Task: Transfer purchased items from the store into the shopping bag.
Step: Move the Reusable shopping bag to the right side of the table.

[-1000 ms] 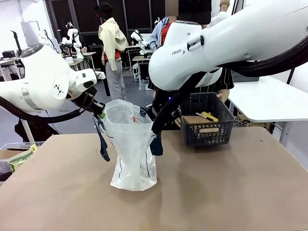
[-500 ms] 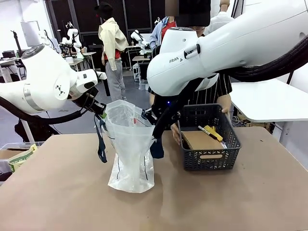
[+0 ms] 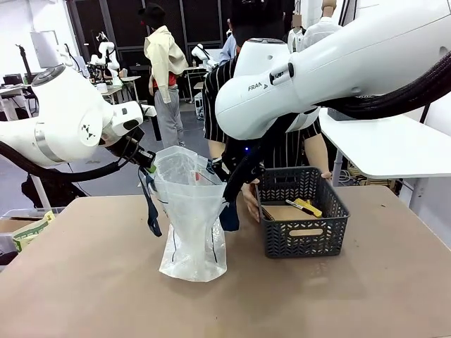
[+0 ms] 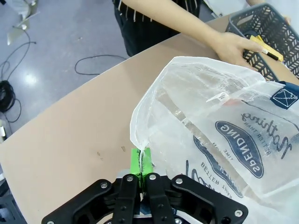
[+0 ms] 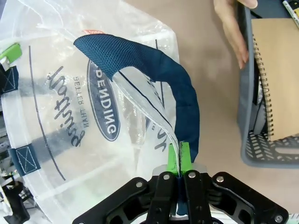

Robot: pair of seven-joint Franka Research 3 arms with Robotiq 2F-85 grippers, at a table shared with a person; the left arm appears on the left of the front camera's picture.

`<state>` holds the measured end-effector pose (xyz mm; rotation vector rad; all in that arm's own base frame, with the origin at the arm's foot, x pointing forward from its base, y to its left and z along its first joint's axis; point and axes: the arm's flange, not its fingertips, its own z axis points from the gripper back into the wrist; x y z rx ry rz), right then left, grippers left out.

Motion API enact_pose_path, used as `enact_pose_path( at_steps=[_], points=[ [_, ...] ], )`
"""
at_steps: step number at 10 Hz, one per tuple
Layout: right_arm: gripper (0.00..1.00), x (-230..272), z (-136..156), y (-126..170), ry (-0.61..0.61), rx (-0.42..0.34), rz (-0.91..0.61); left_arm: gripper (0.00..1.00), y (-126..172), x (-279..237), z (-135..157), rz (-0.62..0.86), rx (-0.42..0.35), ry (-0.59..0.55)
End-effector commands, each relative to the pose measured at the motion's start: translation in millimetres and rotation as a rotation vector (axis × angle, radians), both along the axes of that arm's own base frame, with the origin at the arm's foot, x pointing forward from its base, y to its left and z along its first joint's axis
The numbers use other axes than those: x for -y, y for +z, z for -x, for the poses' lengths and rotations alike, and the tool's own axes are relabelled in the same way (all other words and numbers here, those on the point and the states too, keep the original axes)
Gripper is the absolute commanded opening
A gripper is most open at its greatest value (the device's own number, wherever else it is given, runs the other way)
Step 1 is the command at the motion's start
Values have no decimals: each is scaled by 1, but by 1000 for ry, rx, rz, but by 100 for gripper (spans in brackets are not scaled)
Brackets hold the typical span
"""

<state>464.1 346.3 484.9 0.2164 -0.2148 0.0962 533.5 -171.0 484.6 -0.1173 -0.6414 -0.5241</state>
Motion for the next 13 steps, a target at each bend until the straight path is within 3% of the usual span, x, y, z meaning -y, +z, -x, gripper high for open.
enact_pose_path(
  at_steps=[1,13],
  points=[
    [0,1,1,1,-6,-6,-8,0,1,0,0,-1,-2,11],
    [0,1,1,1,-6,-6,-8,0,1,0,0,-1,-2,11]
  ],
)
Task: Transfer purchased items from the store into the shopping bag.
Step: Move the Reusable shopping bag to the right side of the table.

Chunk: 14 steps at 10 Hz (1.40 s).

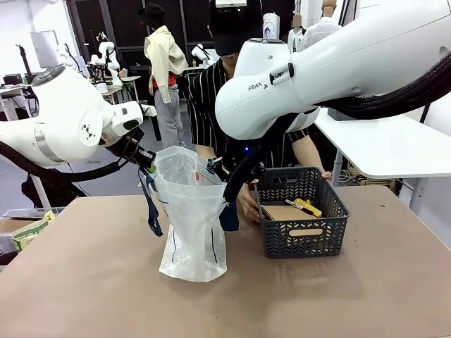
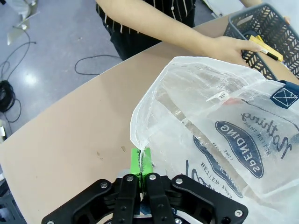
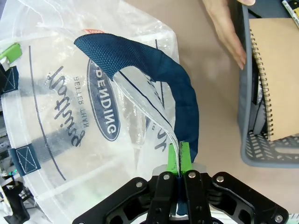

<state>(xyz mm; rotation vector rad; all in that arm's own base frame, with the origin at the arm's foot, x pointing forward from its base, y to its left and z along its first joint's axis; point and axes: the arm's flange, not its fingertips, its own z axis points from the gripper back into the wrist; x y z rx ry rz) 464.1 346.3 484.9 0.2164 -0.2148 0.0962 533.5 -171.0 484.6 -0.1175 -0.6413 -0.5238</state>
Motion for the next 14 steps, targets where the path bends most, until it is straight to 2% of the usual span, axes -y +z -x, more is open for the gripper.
enact_pose_path(
  at_steps=[1,14],
  points=[
    [0,1,1,1,-6,-6,-8,0,1,0,0,-1,-2,11],
    [0,1,1,1,-6,-6,-8,0,1,0,0,-1,-2,11]
  ],
)
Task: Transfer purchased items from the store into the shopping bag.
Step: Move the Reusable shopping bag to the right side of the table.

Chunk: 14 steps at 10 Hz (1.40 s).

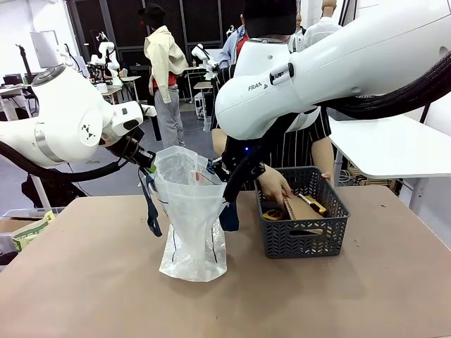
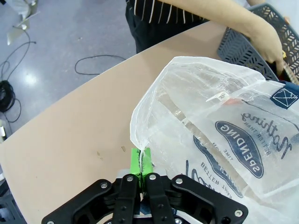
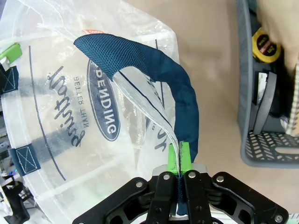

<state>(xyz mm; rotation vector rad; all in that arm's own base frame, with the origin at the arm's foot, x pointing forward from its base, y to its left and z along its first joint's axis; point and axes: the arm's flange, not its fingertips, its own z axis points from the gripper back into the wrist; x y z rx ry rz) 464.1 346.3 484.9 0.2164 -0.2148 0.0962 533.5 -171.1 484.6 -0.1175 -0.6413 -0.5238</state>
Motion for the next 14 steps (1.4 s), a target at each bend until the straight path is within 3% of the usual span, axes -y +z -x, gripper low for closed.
enact_pose_path(
  at_steps=[1,14],
  points=[
    [0,1,1,1,-6,-6,-8,0,1,0,0,-2,-2,11],
    [0,1,1,1,-6,-6,-8,0,1,0,0,-2,-2,11]
  ],
)
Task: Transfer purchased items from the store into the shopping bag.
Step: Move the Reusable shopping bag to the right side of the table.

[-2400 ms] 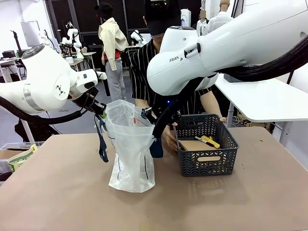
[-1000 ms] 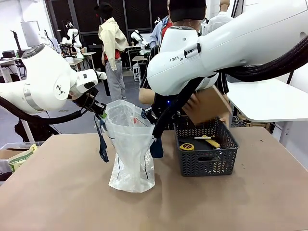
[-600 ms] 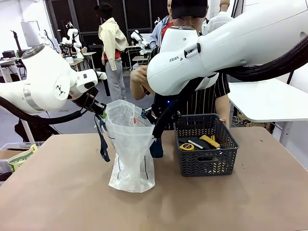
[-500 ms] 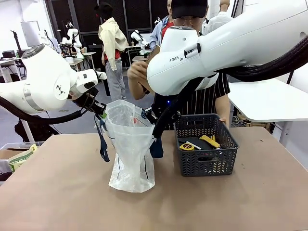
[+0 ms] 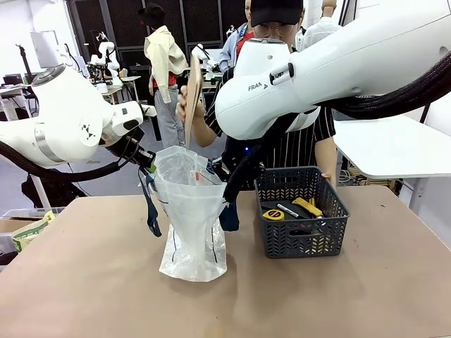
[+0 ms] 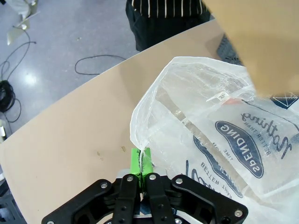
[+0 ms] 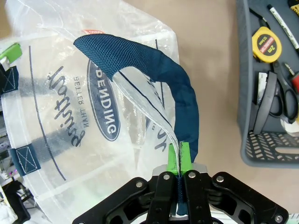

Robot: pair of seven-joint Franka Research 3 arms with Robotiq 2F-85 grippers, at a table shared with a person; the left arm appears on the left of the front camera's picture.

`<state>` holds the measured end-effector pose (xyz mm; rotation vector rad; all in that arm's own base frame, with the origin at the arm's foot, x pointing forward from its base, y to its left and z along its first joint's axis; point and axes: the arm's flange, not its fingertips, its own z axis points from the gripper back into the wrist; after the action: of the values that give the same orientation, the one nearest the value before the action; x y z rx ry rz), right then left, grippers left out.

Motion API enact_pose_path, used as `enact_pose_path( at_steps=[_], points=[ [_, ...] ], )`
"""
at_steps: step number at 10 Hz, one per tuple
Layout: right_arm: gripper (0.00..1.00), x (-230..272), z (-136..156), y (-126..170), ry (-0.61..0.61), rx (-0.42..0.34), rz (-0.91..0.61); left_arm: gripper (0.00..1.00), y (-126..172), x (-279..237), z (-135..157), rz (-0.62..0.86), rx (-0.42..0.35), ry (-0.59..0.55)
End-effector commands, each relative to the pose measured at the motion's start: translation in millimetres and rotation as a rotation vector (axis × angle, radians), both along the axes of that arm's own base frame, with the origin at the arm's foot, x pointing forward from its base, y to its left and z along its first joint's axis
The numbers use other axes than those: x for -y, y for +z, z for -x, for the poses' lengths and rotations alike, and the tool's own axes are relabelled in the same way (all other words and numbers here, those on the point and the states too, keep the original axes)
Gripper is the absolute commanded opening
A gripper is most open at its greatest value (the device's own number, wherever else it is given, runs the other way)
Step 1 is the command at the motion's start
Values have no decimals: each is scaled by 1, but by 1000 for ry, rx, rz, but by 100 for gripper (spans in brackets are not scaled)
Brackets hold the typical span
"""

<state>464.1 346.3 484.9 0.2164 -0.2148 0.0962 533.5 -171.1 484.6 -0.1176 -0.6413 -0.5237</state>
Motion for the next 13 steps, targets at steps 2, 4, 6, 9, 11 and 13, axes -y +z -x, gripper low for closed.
enact_pose_path(
  at_steps=[2,4,6,9,11,13],
  points=[
    [0,1,1,1,-6,-6,-8,0,1,0,0,-2,-2,11],
    [0,1,1,1,-6,-6,-8,0,1,0,0,-2,-2,11],
    [0,1,1,1,-6,-6,-8,0,1,0,0,-2,-2,11],
    [0,1,1,1,-6,-6,-8,0,1,0,0,-2,-2,11],
    [0,1,1,1,-6,-6,-8,0,1,0,0,-2,-2,11],
    [0,1,1,1,-6,-6,-8,0,1,0,0,-2,-2,11]
  ],
)
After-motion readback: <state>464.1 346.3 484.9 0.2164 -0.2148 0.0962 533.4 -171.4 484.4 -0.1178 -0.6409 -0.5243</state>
